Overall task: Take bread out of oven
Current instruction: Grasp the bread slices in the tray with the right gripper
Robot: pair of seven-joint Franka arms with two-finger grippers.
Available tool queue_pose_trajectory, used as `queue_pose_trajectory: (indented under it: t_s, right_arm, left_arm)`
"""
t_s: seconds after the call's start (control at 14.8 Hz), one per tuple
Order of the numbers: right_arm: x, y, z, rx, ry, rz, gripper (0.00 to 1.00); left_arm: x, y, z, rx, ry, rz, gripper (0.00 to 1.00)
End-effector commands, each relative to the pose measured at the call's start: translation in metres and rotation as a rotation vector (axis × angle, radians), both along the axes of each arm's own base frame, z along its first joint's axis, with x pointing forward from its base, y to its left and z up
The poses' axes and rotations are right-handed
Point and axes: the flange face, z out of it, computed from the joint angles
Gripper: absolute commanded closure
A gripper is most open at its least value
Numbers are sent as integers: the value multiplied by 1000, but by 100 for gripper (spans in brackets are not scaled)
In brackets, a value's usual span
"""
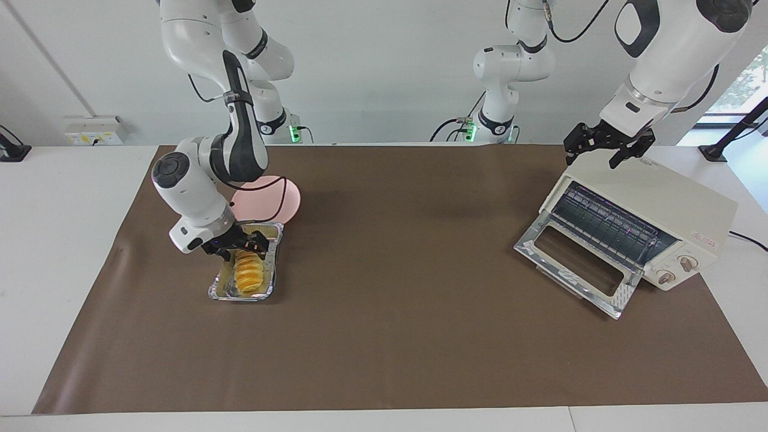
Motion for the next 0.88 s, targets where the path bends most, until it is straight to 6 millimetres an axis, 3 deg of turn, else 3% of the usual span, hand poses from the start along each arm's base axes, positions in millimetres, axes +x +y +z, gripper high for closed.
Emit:
queue_pose_trajectory:
  t_s: [0.0,0.07,0.27,0.54,0.81]
  right_arm:
    - [1,2,-6,-10,-11,20,16]
    - [1,3,-7,-12,-14,23,33]
    - [1,2,-8,-14,-4,31,100]
    - [0,1,0,-19,10,78,100]
    - [5,-4,54,-34,50,112,100]
  left_arm:
    - [-4,2,6,-15,-11,7,0]
    - [-3,2,5,-15,-10,7,0]
    - [-3,2,5,-15,-10,7,0]
    - [-3,2,5,-15,-10,7,0]
    - [-4,2,6,-15,-11,7,0]
